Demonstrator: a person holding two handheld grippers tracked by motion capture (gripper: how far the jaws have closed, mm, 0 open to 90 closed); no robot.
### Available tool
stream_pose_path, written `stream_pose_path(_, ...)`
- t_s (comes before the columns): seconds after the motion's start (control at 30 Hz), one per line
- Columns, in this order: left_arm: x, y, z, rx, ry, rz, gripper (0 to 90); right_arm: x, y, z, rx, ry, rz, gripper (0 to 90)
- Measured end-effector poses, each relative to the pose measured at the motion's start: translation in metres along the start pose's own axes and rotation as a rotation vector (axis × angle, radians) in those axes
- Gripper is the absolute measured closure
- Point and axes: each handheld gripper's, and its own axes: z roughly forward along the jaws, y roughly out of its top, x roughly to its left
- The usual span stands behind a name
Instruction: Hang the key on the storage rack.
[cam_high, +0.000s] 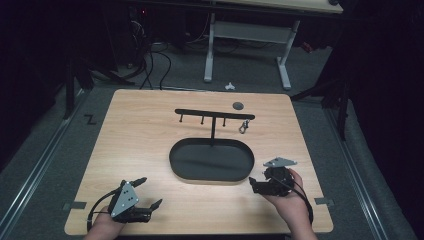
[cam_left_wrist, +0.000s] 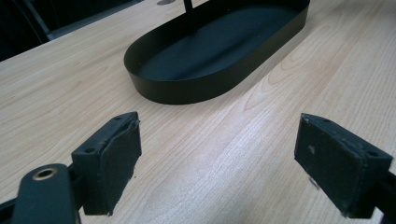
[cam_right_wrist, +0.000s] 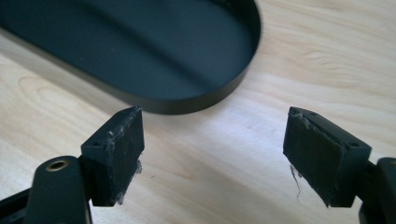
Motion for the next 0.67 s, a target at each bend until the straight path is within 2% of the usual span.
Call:
stream_pose_path(0.07, 0.000, 0.000, 0.000, -0.004, 0.007, -0.005, 15.2, 0.005, -0.013, 0.003, -0.051, 0.015, -0.015, 23.5)
stream_pose_path(0.17, 0.001, -0.001, -0.002, -0.008, 0.015, -0.015, 15.2, 0.012, -0.029, 0.009, -0.092, 0.024, -0.034, 24.6)
stream_pose_path(0.23, 0.001, -0.002, -0.002, -0.012, 0.018, -0.020, 15.2, 0.015, -0.039, 0.011, -0.114, 0.025, -0.020, 24.7)
stream_pose_path(0.33, 0.001, -0.002, -0.002, -0.009, 0.022, -0.021, 15.2, 0.018, -0.061, 0.015, -0.197, 0.031, 0.027, 27.5)
stream_pose_path(0.4, 0.001, -0.001, -0.001, -0.010, 0.025, -0.023, 15.2, 0.019, -0.067, 0.017, -0.194, 0.073, 0.038, 26.9)
stream_pose_path(0.47, 0.001, 0.000, -0.001, -0.007, 0.023, -0.018, 15.2, 0.020, -0.067, 0.018, -0.191, 0.045, 0.024, 26.9)
stream_pose_path(0.57, 0.000, 0.000, -0.001, -0.008, 0.020, -0.010, 15.2, 0.019, -0.066, 0.018, -0.194, 0.051, 0.034, 26.9)
stream_pose_path(0.67, -0.001, 0.000, -0.002, -0.015, 0.016, -0.007, 15.2, 0.020, -0.067, 0.017, -0.197, 0.026, 0.024, 26.7)
